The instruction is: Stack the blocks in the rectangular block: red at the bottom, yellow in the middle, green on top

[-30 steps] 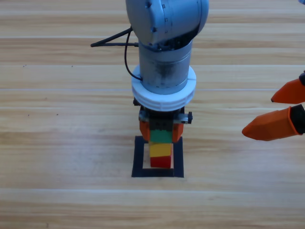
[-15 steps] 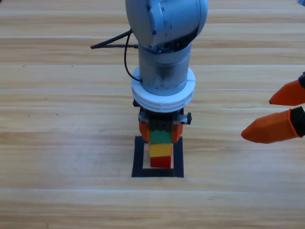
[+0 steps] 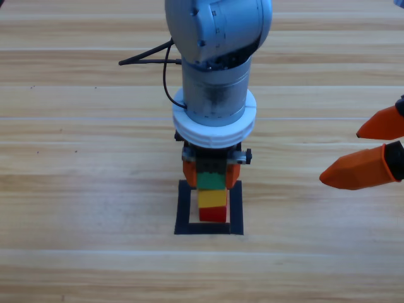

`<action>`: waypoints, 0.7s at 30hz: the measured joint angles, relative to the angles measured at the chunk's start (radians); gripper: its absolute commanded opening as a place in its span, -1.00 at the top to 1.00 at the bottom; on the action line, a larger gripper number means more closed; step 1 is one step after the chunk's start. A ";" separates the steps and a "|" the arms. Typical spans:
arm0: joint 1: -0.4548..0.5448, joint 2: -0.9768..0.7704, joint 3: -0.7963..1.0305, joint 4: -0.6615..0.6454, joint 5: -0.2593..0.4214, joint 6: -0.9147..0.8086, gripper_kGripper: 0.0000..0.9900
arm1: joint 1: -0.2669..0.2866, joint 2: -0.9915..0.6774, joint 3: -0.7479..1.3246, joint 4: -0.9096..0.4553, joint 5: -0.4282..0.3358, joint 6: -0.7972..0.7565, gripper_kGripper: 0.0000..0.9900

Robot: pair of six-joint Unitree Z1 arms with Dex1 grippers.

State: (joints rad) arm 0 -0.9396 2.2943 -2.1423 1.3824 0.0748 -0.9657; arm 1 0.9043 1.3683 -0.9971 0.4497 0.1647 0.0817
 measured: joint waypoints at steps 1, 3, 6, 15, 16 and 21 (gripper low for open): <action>0.000 0.000 0.000 0.000 0.000 0.000 0.95 | 0.000 0.000 0.000 0.000 0.000 0.000 -1.00; 0.000 0.001 0.001 -0.003 0.000 0.000 -0.14 | 0.000 0.000 0.000 0.000 0.000 -0.002 -1.00; 0.000 0.003 0.000 -0.013 0.000 0.000 -1.00 | 0.000 0.000 0.000 0.000 0.000 -0.004 -1.00; 0.000 0.015 -0.039 -0.014 0.000 -0.018 -1.00 | 0.000 0.000 0.000 0.000 0.000 -0.004 -1.00; 0.000 0.015 -0.039 -0.014 0.000 -0.021 -1.00 | 0.000 0.000 0.000 0.000 0.000 -0.004 -1.00; 0.000 0.015 -0.040 -0.014 0.000 -0.022 -1.00 | 0.000 0.000 0.000 0.000 0.001 -0.004 -1.00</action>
State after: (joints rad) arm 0 -0.9400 2.3090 -2.1819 1.3687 0.0746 -0.9872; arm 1 0.9043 1.3683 -0.9971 0.4498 0.1657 0.0781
